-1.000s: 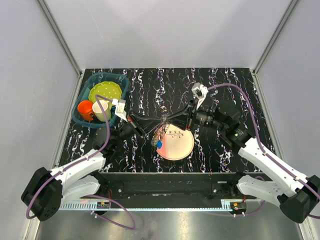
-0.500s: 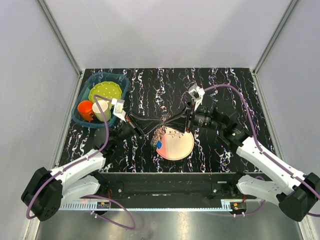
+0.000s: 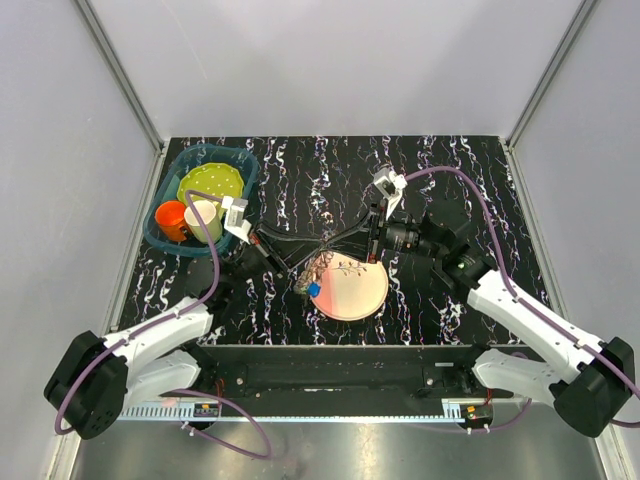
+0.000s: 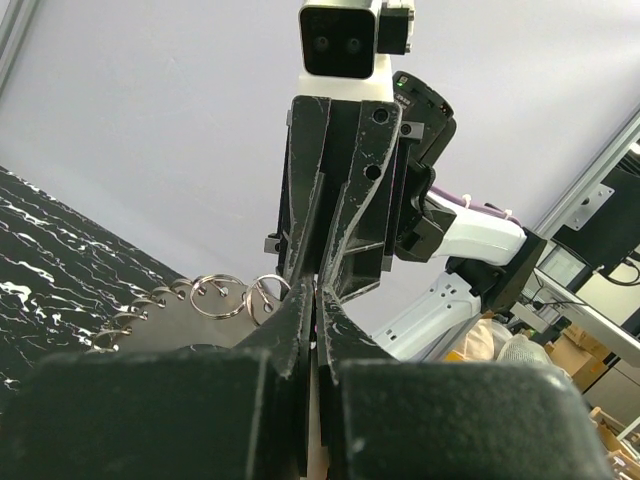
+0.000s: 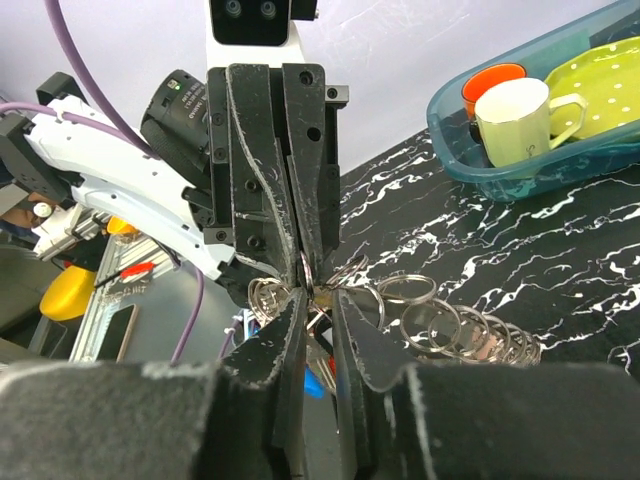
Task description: Remove the keys from the keyring
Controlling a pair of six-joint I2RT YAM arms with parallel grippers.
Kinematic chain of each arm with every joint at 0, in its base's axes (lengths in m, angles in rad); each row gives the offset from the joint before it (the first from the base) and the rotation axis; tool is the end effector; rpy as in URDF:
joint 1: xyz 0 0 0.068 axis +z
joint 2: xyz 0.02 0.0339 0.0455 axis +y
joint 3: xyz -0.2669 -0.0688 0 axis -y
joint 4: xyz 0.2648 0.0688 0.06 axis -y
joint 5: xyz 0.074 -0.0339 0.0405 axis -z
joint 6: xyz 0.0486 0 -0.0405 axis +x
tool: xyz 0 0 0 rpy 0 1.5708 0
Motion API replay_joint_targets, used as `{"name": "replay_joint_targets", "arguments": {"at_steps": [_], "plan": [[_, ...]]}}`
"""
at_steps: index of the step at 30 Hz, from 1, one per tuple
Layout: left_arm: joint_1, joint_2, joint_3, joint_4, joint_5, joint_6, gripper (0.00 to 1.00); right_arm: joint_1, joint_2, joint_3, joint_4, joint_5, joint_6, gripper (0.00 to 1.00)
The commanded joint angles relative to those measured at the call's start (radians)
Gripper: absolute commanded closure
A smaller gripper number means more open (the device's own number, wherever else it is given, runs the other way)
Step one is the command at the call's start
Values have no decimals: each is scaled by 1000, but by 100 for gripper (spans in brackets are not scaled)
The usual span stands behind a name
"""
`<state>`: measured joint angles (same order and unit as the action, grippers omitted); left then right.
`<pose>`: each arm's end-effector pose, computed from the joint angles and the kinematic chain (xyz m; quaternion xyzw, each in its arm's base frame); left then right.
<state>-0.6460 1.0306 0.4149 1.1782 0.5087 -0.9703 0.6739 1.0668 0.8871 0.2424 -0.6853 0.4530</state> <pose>0.1711 -0.1586 0.3005 0.1419 0.4970 -0.6967 0.4975 0.1947 0.1949 0.3659 -0.3145 0.6139 0.5611 0.4576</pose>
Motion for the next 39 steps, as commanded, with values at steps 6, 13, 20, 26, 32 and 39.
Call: {"name": "replay_joint_targets", "arguments": {"at_steps": [6,13,20,26,32,39], "plan": [[-3,11,38,153,7,-18,100,-4,30,-42,205,-68,79,79],[-3,26,36,184,7,-39,100,-4,13,-88,305,-72,85,78],[-3,39,30,213,8,-59,100,-4,24,-108,374,-72,87,82],[-1,19,22,170,7,-30,100,-2,-22,-123,341,-34,47,100],[58,-116,18,-93,5,128,63,-2,-90,2,-107,-11,-156,100],[83,-236,185,-637,22,470,44,-2,-56,254,-655,-2,-336,100]]}}
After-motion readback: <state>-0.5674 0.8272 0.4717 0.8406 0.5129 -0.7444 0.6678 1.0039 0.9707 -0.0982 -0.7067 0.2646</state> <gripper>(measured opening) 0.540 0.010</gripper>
